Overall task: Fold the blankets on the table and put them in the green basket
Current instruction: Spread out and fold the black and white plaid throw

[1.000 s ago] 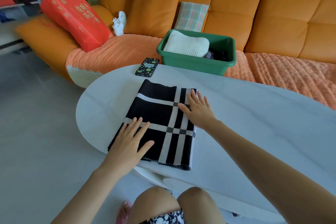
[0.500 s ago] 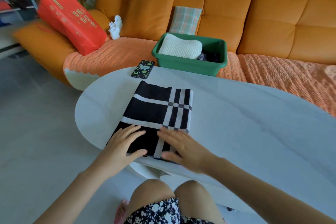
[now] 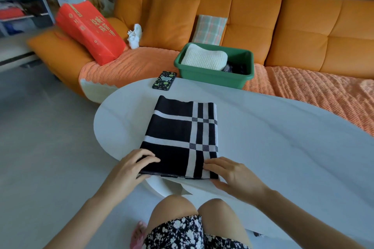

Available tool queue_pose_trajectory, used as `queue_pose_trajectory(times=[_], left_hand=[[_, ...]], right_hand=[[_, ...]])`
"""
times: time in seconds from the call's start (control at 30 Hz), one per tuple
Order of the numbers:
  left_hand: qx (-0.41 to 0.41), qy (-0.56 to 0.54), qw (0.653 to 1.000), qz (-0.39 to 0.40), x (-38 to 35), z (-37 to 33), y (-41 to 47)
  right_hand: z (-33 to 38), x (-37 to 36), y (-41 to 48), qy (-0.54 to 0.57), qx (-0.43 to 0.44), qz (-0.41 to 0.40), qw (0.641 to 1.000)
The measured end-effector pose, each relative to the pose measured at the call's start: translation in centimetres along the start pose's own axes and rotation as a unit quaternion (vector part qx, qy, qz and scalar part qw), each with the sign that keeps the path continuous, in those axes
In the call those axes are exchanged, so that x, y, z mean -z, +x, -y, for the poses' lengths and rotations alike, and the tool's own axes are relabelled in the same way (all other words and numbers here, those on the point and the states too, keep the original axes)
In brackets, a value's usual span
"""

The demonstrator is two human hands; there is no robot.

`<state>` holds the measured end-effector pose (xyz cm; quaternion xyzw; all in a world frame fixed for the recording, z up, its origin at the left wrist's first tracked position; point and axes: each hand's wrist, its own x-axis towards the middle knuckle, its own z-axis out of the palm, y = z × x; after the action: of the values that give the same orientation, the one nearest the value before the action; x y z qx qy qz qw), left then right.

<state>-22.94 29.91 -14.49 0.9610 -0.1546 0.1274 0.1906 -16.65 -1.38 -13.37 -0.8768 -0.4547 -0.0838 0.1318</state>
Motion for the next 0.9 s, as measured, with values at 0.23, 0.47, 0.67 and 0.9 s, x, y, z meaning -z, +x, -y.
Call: queue_pose_trajectory(times=[0.23,0.47,0.67,0.9], left_hand=[[-0.005,-0.030,0.998,-0.048,1.6,-1.4,-0.6],[-0.008,-0.074,0.990,-0.123,3.5,-4.1,0.9],[-0.013,-0.100,0.983,-0.153,4.0,-4.9,2.5],[0.054,-0.157,0.968,-0.189,5.3,-4.4,5.0]], right_hand=[[0.5,1.2,-1.1,0.057,-0.052,-0.060,0.995],[1.7,1.6,-2.7,0.006,-0.047,0.001,0.999],[1.2,0.0,-2.9,0.040,-0.021,-0.106,0.993],[-0.8,5.3,0.6,0.132,-0.104,-0.187,0.968]])
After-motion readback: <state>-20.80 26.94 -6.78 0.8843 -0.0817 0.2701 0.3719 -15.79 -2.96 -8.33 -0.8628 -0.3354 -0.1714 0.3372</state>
